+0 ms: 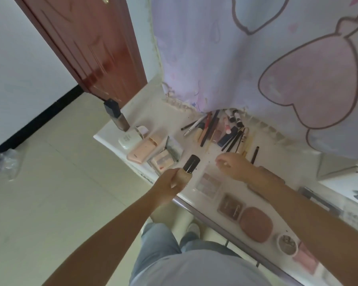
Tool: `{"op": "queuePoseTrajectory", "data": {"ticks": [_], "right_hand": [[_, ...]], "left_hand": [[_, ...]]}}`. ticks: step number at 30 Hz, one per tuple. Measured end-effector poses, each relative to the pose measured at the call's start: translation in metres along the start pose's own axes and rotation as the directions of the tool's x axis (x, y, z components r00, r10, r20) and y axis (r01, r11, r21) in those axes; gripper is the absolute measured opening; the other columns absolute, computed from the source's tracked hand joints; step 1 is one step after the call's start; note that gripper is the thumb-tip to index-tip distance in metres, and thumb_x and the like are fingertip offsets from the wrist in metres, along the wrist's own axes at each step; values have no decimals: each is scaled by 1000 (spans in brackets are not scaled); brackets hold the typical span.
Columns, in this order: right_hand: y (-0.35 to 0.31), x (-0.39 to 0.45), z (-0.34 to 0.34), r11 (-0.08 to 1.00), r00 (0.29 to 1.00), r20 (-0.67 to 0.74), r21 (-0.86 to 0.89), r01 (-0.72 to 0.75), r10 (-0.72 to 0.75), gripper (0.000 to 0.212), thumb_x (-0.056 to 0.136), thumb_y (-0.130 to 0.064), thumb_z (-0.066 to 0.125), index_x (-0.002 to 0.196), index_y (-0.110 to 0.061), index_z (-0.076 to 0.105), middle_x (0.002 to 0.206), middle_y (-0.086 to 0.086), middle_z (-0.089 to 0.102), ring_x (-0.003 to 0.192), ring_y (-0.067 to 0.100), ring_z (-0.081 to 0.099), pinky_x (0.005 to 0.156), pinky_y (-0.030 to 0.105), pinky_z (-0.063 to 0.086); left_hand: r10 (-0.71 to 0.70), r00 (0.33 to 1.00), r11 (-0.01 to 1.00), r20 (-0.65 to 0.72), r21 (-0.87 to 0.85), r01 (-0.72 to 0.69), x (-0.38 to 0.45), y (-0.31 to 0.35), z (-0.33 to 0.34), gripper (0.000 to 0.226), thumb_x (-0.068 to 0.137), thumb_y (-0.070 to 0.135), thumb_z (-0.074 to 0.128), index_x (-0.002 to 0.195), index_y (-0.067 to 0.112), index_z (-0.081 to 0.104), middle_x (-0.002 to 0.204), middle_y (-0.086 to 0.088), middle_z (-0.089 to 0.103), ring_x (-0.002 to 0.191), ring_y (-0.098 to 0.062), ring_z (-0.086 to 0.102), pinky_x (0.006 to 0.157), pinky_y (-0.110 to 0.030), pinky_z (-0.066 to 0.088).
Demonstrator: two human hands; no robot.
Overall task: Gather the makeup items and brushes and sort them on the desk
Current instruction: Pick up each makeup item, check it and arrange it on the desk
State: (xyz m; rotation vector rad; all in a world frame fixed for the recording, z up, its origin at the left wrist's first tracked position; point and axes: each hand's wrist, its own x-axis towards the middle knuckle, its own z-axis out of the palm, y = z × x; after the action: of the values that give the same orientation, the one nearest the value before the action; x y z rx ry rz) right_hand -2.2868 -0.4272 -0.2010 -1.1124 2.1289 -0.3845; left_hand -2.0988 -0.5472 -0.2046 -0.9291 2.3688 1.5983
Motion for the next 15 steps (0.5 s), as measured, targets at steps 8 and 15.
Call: {"op": "queuePoseTrajectory", "data": {"ticks": [8,15], "right_hand": [[13,1,42,992,998,24,-112,61,-58,27,91,-13,38,112,-2,50,114,11,49,112,24,42,90,28,34],[14,-8,51,966,996,81,-254,42,-22,59,83,-37,58,132,-10,38,128,8,41,120,22,36,99,31,33]], "left_hand": [[-105,944,986,-314,-156,58,21,-11,27,16,82,-5,57,94,2,51,81,-2,47,73,-15,43,61,-10,36],[-207,838,967,-505,-234,98,33,-10,49,33,77,-5,61,100,5,40,102,-7,42,92,-20,43,73,-15,37]]}}
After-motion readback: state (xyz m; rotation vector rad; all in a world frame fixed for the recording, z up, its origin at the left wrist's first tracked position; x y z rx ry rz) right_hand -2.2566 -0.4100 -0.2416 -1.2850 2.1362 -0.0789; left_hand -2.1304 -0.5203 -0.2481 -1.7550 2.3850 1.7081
